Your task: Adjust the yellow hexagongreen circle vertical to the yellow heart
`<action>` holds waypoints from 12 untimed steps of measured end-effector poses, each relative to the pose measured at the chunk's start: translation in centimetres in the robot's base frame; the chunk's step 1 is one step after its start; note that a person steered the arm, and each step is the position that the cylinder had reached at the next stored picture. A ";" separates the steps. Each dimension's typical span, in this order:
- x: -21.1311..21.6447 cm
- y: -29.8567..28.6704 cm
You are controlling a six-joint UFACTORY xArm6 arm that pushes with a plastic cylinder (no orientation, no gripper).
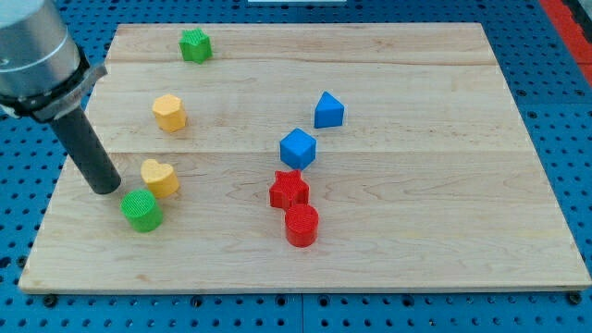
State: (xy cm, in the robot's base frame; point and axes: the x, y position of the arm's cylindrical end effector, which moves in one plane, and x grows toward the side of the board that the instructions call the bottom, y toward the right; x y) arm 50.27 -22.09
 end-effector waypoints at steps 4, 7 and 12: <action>10.4 -0.3; 10.5 13.1; 11.6 13.7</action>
